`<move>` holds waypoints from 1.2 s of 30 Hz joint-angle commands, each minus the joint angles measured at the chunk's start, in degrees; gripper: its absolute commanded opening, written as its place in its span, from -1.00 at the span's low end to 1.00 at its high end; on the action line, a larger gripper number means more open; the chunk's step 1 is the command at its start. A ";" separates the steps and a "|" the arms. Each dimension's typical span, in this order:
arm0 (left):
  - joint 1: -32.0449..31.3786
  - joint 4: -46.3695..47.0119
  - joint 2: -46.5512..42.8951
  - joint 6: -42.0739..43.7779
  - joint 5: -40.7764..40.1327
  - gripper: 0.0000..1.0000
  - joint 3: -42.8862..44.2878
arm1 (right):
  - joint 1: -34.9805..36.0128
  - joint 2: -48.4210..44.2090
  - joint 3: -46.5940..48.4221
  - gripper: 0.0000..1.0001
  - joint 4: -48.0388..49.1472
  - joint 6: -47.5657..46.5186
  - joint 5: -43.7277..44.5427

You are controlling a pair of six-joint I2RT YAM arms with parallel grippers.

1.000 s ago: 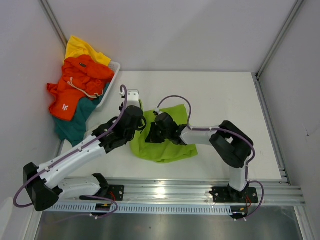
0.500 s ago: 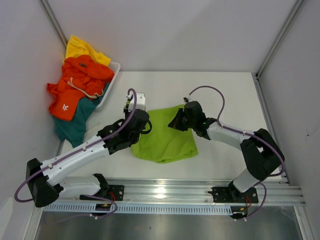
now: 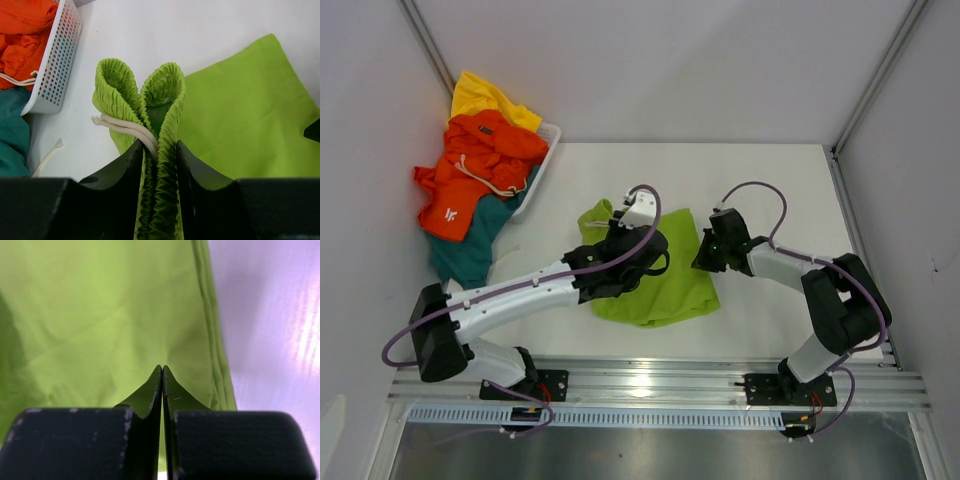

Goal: Fold and stack the shorts
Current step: Fold the shorts

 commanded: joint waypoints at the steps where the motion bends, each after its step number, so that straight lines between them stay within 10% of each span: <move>1: -2.11 -1.24 2.78 1.32 -5.09 -1.00 4.86 | -0.30 1.63 -0.17 -1.00 -2.13 -1.59 3.77; 36: -10.64 -5.46 33.56 -2.54 -7.73 -1.00 30.26 | -8.03 -3.45 -2.72 -1.00 -0.81 0.86 -4.83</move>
